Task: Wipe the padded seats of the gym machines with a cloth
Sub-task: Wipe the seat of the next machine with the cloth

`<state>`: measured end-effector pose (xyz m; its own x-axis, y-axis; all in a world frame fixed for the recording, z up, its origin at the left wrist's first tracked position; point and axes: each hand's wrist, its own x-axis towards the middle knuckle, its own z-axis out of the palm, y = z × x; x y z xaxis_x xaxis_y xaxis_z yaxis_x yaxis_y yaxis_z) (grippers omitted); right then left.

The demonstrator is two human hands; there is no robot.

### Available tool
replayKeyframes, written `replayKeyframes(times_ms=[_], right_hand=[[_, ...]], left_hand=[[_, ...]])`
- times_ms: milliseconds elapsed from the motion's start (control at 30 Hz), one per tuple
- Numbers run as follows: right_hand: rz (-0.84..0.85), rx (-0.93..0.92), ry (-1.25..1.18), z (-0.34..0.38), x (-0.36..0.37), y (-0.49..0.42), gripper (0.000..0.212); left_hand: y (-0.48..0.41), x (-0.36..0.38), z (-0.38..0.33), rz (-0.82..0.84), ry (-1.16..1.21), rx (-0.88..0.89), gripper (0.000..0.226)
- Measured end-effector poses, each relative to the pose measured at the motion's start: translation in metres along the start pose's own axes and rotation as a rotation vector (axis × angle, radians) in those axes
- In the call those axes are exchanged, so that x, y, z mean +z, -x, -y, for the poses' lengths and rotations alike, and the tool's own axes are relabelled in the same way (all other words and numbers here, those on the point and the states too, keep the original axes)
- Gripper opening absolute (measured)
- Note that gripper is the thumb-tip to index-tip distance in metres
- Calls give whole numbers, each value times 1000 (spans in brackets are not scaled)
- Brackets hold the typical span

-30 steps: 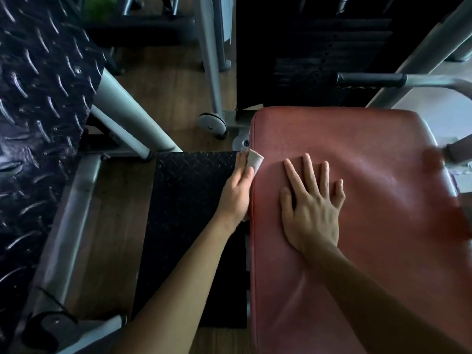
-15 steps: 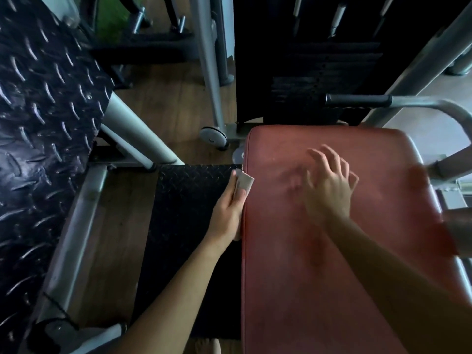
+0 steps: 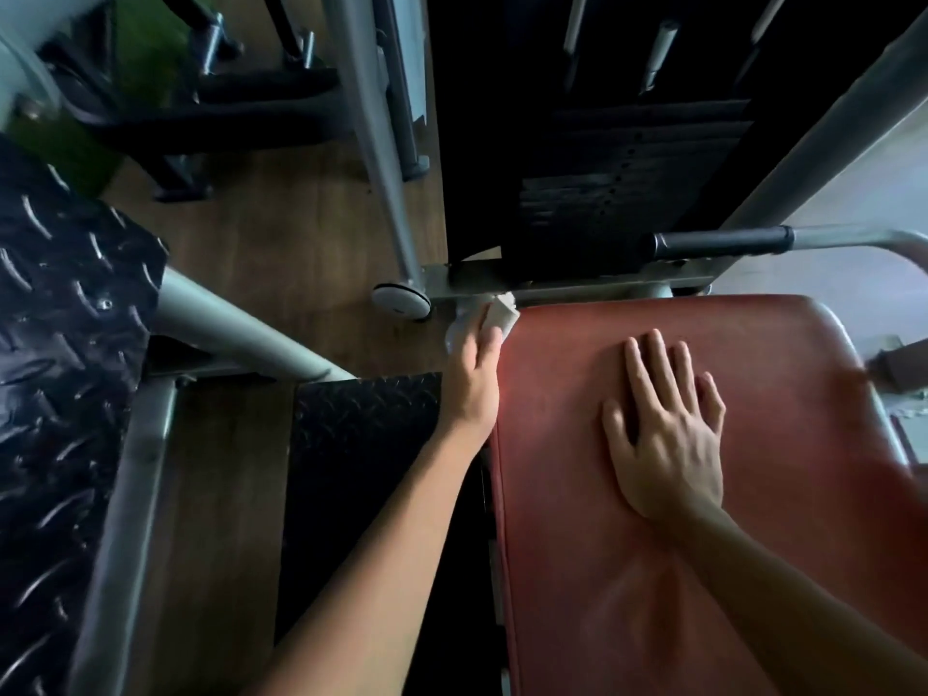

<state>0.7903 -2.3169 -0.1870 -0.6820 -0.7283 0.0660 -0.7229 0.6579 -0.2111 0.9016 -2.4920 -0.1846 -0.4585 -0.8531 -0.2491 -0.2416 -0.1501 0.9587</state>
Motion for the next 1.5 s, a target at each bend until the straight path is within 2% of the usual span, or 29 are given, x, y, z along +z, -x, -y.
replayKeyframes(times_ms=[200, 367, 433, 567, 667, 833, 900, 1000, 1133, 1367, 1500], right_hand=[[7, 12, 24, 3, -3, -2, 66], [0, 6, 29, 2, -3, -1, 67], [-9, 10, 25, 2, -2, -1, 67], [-12, 9, 8, 2, -2, -1, 67], [-18, 11, -6, 2, -2, -1, 67], [-34, 11, -2, 2, -1, -1, 66], [-39, 11, -4, 1, 0, -1, 66], [-39, 15, -7, 1, 0, -1, 66], [-30, 18, -6, 1, -1, -1, 67], [-35, 13, -21, 1, -1, -1, 67], [-30, 7, -26, 0, 1, -2, 67]], left_hand=[[67, -14, 24, 44, 52, -64, 48], [0, -11, 11, 95, 37, -79, 35], [-16, -5, 4, 80, 69, -60, 38], [42, -10, 12, 24, 89, -72, 45], [78, -18, 29, 53, 98, -108, 49], [24, -8, 13, 25, 27, -135, 41], [2, -4, 7, 12, 17, -93, 39], [18, -3, 6, 10, 24, -51, 42], [67, -10, 16, 14, 78, -94, 47], [24, -5, 2, 9, 29, -124, 40], [27, -3, 3, 13, -65, -97, 46]])
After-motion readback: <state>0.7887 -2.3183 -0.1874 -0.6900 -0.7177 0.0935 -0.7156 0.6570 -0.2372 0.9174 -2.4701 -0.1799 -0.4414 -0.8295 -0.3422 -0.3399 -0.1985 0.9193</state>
